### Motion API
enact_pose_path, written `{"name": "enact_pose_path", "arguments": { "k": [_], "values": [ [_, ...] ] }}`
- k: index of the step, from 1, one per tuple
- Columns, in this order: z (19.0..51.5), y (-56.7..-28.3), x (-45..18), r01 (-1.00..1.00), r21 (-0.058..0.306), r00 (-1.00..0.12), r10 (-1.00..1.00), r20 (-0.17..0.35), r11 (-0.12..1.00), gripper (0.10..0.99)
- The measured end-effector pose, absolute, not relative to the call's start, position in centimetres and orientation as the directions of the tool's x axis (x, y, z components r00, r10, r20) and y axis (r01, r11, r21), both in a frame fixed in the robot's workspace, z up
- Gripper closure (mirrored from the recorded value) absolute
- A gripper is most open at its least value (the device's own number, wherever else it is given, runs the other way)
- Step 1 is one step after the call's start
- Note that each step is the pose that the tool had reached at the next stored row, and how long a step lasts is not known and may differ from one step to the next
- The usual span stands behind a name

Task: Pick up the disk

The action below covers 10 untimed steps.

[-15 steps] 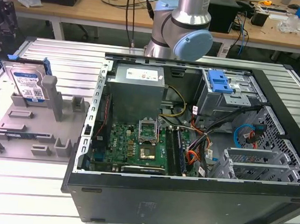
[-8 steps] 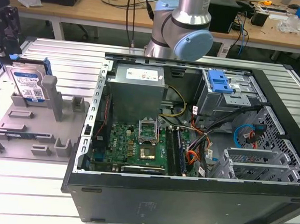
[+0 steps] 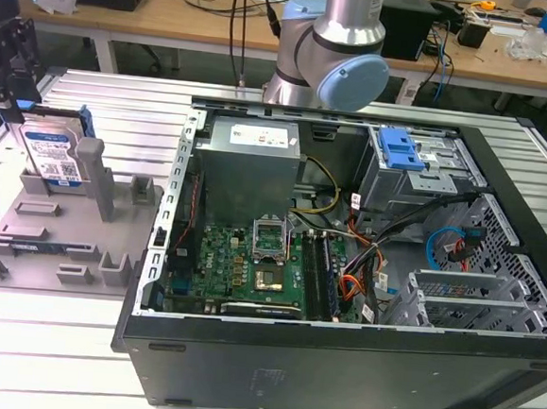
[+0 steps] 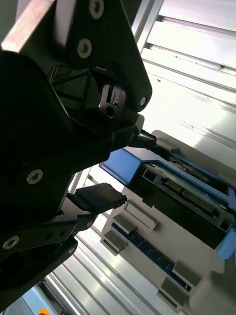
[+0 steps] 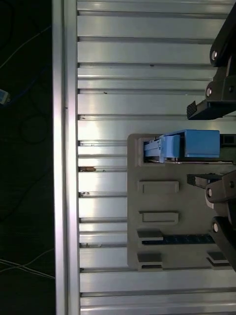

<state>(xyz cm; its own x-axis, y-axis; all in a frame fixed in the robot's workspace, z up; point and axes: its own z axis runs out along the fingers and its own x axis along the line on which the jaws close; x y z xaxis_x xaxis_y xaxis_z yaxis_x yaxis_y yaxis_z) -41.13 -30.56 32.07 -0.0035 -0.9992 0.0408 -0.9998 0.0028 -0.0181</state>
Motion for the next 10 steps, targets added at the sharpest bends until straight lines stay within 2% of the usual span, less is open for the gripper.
{"name": "enact_pose_path", "arguments": {
  "k": [10],
  "values": [
    [31.29,-30.66,-40.82,-1.0,-0.017,-0.004,-0.999,0.041,0.004,0.529]
  ]
}}
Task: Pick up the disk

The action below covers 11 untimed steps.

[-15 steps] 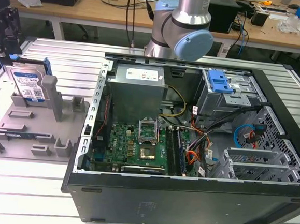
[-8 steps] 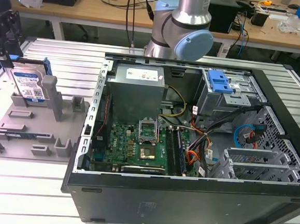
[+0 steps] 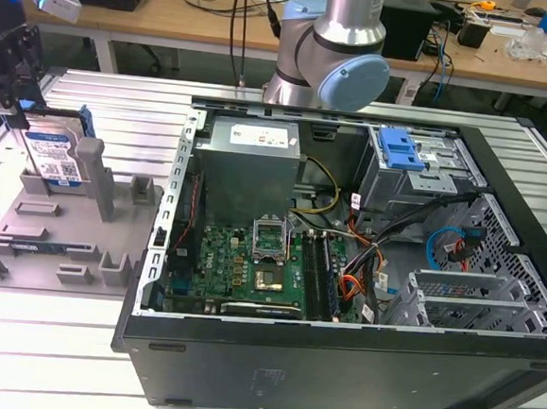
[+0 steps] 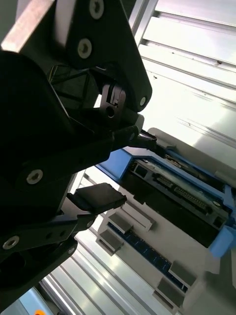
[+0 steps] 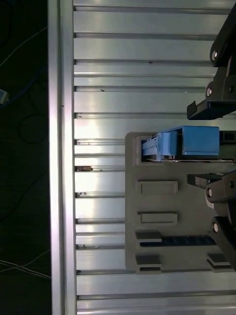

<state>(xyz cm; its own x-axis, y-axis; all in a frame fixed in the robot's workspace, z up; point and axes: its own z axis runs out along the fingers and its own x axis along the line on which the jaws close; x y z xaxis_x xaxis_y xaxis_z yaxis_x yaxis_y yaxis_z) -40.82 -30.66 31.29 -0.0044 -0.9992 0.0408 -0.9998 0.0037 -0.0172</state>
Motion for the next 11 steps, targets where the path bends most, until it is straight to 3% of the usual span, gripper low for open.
{"name": "enact_pose_path", "arguments": {
  "k": [11],
  "values": [
    [31.07,-30.66,-41.27,-1.0,-0.017,-0.007,-0.999,0.041,0.006,0.529]
  ]
}}
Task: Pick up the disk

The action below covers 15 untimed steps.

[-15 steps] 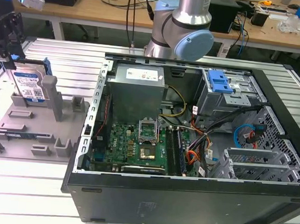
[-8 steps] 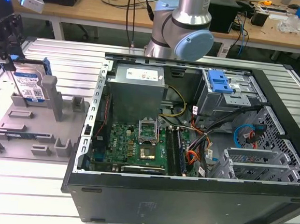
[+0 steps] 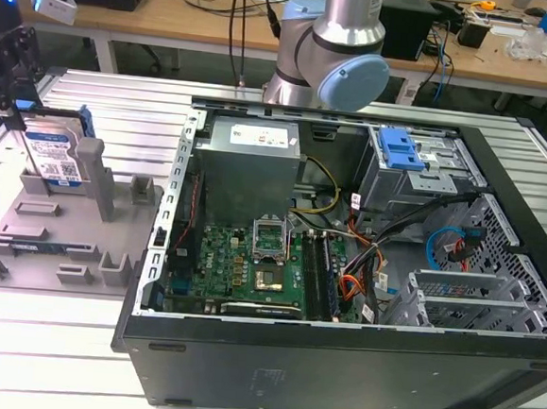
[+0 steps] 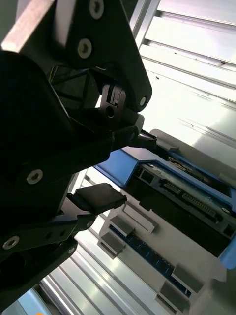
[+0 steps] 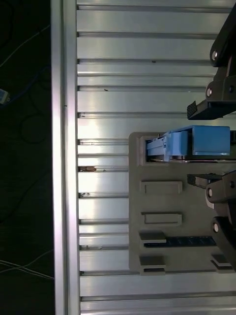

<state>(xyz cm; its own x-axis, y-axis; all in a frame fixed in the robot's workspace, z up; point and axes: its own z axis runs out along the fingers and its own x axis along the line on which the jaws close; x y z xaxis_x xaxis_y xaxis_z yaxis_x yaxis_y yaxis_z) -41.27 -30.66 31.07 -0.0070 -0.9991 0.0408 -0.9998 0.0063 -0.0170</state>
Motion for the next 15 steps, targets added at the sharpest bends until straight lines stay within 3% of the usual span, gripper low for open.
{"name": "enact_pose_path", "arguments": {
  "k": [15],
  "values": [
    [30.57,-30.67,-41.15,-0.999,-0.016,-0.028,-0.999,0.041,0.028,0.529]
  ]
}}
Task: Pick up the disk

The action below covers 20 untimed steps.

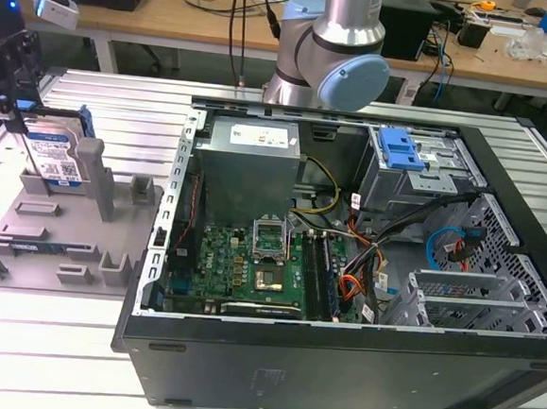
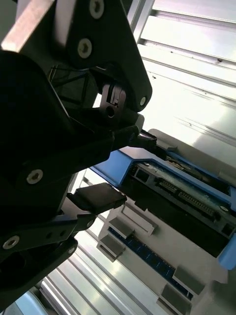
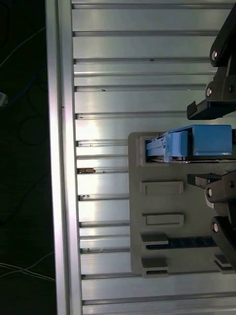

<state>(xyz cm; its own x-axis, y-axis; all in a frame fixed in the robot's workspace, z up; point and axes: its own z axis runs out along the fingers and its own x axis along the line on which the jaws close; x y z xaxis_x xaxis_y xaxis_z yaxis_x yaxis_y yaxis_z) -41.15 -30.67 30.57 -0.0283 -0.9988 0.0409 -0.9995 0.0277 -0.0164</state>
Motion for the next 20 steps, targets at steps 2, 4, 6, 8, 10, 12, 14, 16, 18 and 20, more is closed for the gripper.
{"name": "enact_pose_path", "arguments": {
  "k": [2,4,6,8,10,12,14,16,18,20],
  "values": [
    [30.51,-30.67,-41.15,-0.999,-0.017,-0.03,-0.999,0.041,0.029,0.529],
    [30.43,-30.68,-41.14,-0.999,-0.017,-0.032,-0.999,0.041,0.031,0.529],
    [30.39,-30.69,-41.15,-0.999,-0.017,-0.033,-0.999,0.041,0.032,0.529],
    [30.33,-30.68,-41.14,-0.999,-0.017,-0.033,-0.999,0.041,0.033,0.529],
    [30.24,-30.69,-41.15,-0.999,-0.017,-0.034,-0.999,0.041,0.034,0.529],
    [30.15,-30.69,-41.15,-0.999,-0.017,-0.035,-0.999,0.041,0.034,0.529],
    [30.08,-30.69,-41.15,-0.999,-0.017,-0.035,-0.999,0.041,0.035,0.529],
    [30.03,-30.69,-41.15,-0.999,-0.017,-0.035,-0.999,0.041,0.035,0.529],
    [30.0,-30.69,-41.15,-0.999,-0.017,-0.035,-0.999,0.041,0.035,0.529],
    [29.92,-30.69,-41.14,-0.999,-0.017,-0.035,-0.999,0.041,0.035,0.529]
  ]
}}
